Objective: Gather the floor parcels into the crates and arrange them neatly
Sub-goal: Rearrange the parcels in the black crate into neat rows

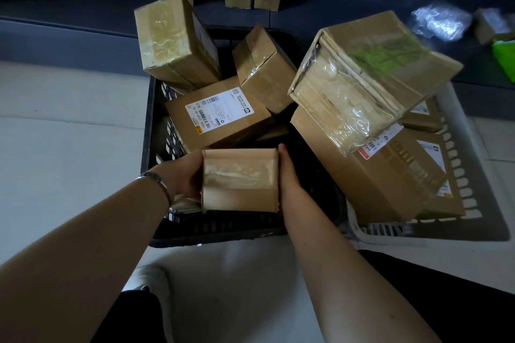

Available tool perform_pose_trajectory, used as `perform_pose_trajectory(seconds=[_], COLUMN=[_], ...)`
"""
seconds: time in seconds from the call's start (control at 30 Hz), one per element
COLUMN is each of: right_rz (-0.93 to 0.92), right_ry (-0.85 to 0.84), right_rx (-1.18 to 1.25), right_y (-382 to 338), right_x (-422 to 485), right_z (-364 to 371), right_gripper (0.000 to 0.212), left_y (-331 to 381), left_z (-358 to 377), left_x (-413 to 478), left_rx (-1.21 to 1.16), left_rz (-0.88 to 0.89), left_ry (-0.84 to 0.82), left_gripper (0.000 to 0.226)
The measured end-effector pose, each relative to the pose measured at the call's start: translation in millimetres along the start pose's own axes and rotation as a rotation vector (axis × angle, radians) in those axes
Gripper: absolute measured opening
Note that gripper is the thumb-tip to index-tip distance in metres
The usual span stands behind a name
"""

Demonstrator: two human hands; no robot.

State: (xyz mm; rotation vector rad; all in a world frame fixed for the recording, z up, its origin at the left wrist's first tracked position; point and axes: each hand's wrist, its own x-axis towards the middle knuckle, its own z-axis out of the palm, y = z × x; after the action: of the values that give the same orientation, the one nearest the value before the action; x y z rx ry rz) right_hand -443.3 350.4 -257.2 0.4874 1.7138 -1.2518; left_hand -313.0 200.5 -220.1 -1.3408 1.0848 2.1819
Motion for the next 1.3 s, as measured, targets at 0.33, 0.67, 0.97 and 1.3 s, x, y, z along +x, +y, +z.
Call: perform_pose_trajectory(seconds=[0.33,0.67,0.97,1.3], right_rz=[-0.061,-0.245,-0.300,-0.084], right_ry=[-0.177,-0.207,-0.117,-0.010], right_rx=[-0.121,-0.143,-0.167,-0.601], right_y=[-38,-29,-29,-20], right_x=[-41,-37,-24,-5], right_z=[-33,-33,-19,-12], right_gripper=[0.038,0.033,0.007,0.059], left_y=[5,-5,-27,-43], left_z=[25,32,34,35], left_x=[-11,-3,13,50], left_rx=[0.155,-0.002,-0.128,0.142], left_rz=[-0.115,-0.006,-0.172,0.055], left_ry=[-0.250,-0.185,-0.008,0.050], left_gripper=[0.043,0.053,0.051,0.109])
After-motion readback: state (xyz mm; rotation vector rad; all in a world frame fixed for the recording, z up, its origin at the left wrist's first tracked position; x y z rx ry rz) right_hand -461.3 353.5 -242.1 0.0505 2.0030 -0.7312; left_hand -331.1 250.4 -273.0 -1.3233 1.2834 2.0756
